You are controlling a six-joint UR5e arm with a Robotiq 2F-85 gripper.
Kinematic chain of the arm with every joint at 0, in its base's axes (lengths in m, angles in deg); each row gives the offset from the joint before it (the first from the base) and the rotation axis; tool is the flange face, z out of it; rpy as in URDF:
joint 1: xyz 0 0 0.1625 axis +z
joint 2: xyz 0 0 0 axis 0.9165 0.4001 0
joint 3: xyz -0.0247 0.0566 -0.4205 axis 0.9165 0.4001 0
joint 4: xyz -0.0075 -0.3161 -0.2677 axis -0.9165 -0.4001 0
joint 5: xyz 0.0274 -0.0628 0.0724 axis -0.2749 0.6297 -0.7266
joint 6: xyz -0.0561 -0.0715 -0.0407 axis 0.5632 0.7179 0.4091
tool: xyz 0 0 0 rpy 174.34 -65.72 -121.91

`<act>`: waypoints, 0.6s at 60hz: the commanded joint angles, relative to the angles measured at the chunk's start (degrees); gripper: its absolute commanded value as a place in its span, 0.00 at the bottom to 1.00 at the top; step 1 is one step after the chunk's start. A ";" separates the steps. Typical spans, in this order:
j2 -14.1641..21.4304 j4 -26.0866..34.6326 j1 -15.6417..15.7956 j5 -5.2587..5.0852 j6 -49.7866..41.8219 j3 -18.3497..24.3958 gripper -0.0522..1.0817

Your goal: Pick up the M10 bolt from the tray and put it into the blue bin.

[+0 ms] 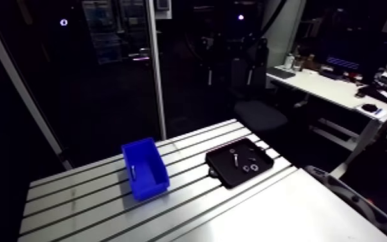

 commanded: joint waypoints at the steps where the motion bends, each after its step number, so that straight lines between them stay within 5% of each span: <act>1: -1.40 -3.45 -1.55 -0.05 1.34 -3.21 0.05; 36: -5.69 -11.64 -3.44 0.13 2.44 -9.84 0.05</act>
